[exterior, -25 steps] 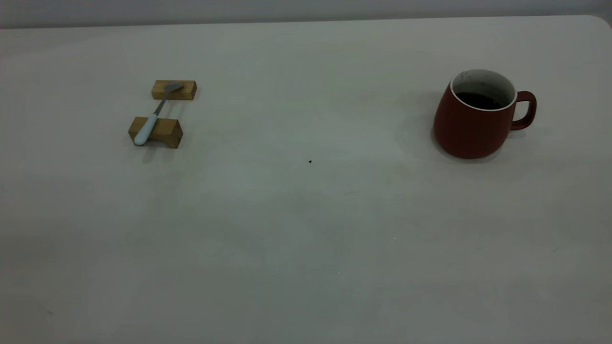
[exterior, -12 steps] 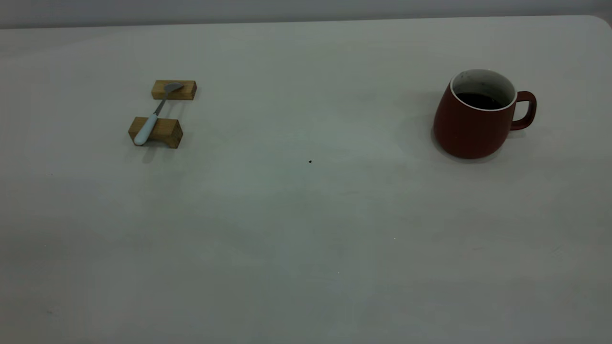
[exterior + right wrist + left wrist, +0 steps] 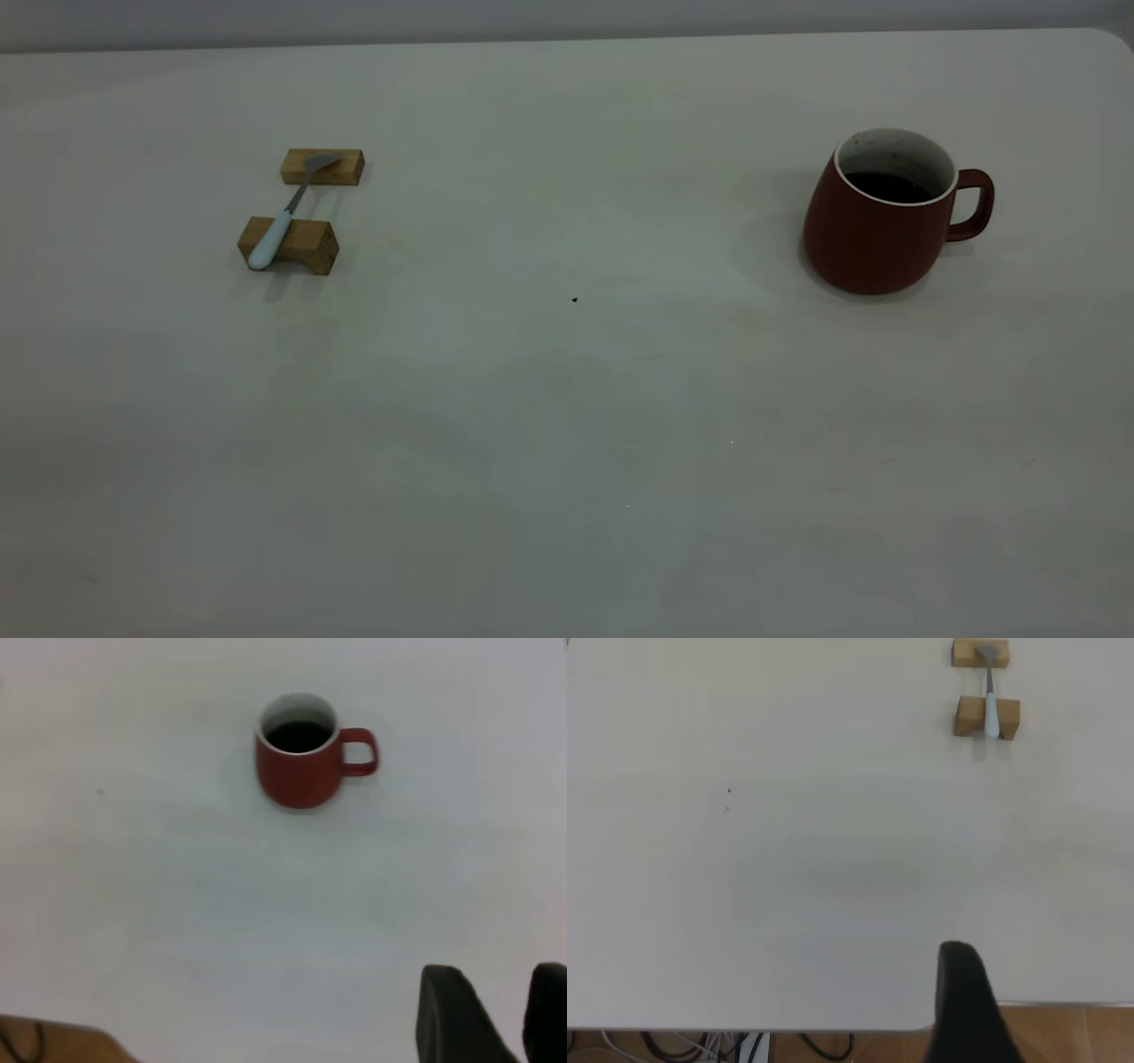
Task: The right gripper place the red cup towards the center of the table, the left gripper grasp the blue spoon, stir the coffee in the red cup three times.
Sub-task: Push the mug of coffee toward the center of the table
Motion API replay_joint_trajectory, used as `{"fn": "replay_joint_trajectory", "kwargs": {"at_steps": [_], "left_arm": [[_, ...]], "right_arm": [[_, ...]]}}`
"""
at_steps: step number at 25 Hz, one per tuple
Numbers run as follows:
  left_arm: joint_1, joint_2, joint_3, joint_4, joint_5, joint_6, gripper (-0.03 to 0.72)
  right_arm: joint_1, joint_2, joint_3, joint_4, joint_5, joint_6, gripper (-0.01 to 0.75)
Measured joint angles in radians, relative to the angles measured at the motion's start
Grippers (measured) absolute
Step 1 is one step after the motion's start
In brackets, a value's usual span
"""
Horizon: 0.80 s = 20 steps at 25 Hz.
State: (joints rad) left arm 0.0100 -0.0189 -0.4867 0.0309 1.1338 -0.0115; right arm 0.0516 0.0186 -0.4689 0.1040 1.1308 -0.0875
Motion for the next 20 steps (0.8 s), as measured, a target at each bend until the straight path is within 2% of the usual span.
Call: {"fn": "replay_joint_trajectory", "kwargs": {"at_steps": [6, 10, 13, 15, 17, 20], "left_arm": [[0.0, 0.0, 0.0, 0.0, 0.0, 0.0, 0.533], [0.0, 0.0, 0.0, 0.0, 0.0, 0.0, 0.533], [0.0, 0.0, 0.0, 0.0, 0.0, 0.0, 0.533], [0.0, 0.0, 0.0, 0.0, 0.0, 0.0, 0.533], [0.0, 0.0, 0.0, 0.0, 0.0, 0.0, 0.533], [0.0, 0.0, 0.0, 0.0, 0.0, 0.0, 0.533]], "right_arm": [[0.0, 0.017, -0.009, 0.03, -0.019, 0.001, 0.24], [0.0, 0.143, -0.051, 0.023, -0.102, 0.0, 0.245], [0.0, 0.303, -0.086, 0.02, -0.177, -0.014, 0.285], [0.0, 0.441, -0.112, 0.005, -0.233, -0.019, 0.347], [0.0, 0.576, -0.153, -0.01, -0.288, -0.029, 0.44], [0.0, 0.78, -0.228, -0.04, -0.349, -0.063, 0.644]]}}
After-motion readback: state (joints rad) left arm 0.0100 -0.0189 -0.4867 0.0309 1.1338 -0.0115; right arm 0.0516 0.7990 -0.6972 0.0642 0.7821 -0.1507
